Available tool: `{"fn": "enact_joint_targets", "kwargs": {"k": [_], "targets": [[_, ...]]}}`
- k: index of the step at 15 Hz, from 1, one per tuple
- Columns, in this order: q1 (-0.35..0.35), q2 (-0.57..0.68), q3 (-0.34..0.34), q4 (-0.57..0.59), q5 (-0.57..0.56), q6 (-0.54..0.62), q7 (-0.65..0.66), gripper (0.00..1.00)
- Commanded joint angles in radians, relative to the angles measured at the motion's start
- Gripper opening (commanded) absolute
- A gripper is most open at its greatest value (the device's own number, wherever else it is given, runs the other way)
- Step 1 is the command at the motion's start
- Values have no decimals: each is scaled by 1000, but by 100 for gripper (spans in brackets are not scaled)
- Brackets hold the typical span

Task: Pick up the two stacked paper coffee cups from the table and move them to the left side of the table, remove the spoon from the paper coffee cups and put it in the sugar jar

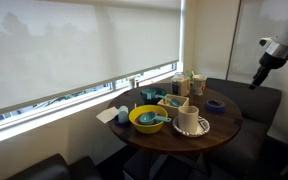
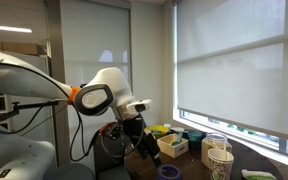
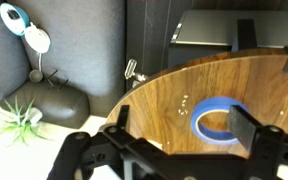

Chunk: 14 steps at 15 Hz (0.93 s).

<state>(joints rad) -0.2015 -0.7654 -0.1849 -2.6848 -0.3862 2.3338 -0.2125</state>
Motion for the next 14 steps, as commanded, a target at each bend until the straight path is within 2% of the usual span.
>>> {"fn": "enact_joint_targets", "kwargs": {"k": [1,4,6,10,12,14], "targets": [[2,224,-25,118,5,196,4,100],[1,357,-46,220,24,294,-38,100],[15,433,-60,298,42,303,-88,100],[10,550,-50,473,50,144,-134,100],[19,586,-55,534,65,115,-191,100],[32,580,-64,548,106,122,-274,100]]}}
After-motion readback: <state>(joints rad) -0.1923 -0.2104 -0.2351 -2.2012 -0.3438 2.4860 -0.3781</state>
